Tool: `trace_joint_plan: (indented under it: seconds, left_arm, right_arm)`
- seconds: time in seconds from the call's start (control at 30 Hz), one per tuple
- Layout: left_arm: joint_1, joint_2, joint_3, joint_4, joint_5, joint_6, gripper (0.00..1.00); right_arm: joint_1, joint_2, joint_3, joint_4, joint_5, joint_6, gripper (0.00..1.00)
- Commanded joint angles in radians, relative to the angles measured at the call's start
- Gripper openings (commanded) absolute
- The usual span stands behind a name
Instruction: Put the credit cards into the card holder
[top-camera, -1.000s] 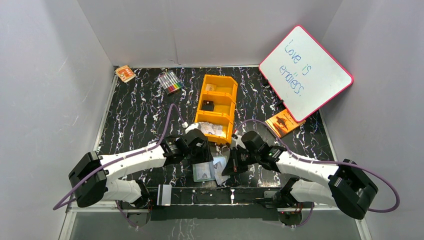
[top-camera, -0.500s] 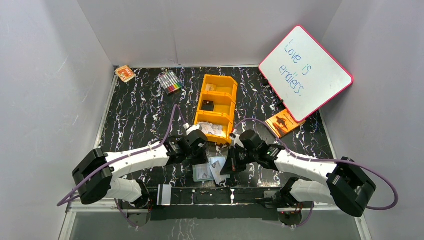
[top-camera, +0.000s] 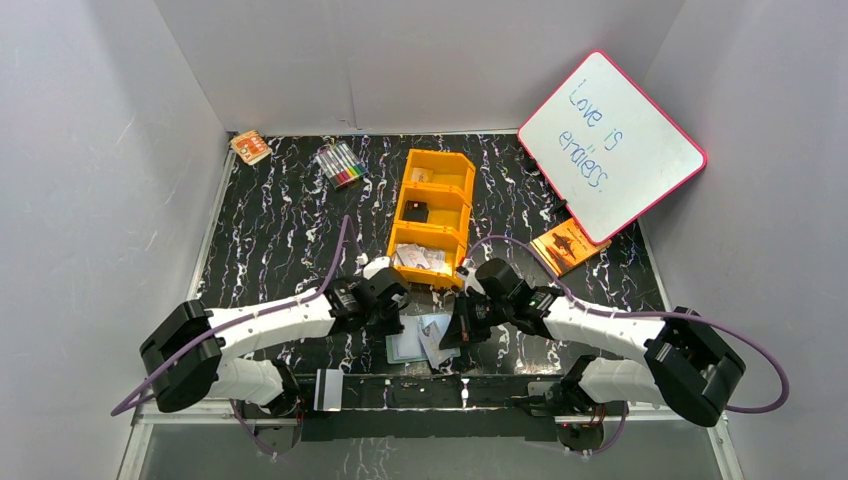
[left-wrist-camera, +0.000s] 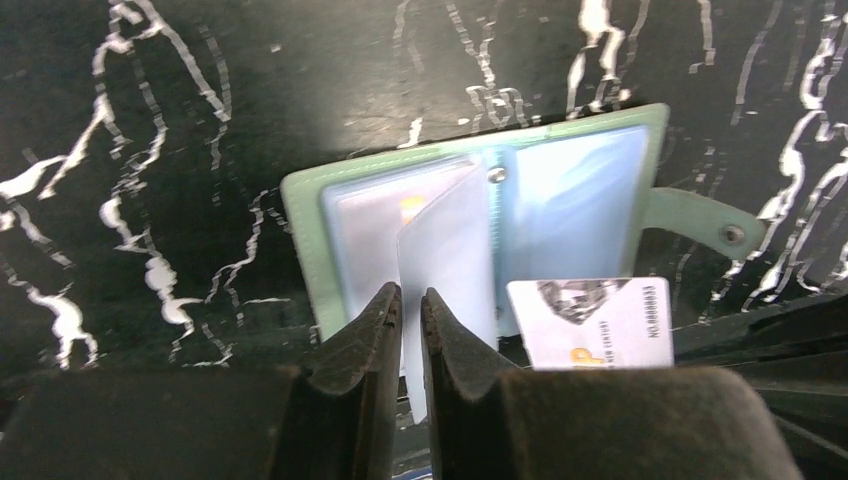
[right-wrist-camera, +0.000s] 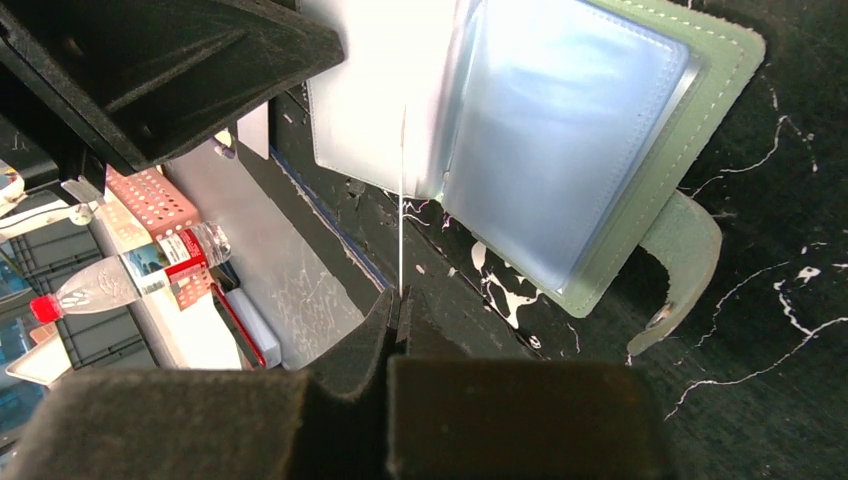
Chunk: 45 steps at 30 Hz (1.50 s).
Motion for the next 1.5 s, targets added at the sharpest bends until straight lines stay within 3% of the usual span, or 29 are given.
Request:
trace_joint_plan:
  seconds: [0.0,0.47,0.8,1.47]
  left_arm:
    - [-0.006,-0.064,-0.031,-0.072,-0.066,-0.024,0.13]
    - [-0.005,-0.125,-0.101,-0.117,-0.111,-0.081,0.23]
    - [-0.005,-0.113,-0.118,-0.118,-0.107,-0.085,0.23]
    - [-0.005,-0.088,-0.126,-0.093,-0.086,-0.087,0.18]
  right_arm:
    - [0.006,0.022,0.042,0.063,0.009,-0.014,0.0]
    - [0.006,0.108,0.053,0.133,0.028,0.022,0.0]
    - [0.003,0.058,0.034,0.117,0.113,0.042,0.0]
    - [-0.002,0.127,0.029,0.138,0.045,0.032,0.0]
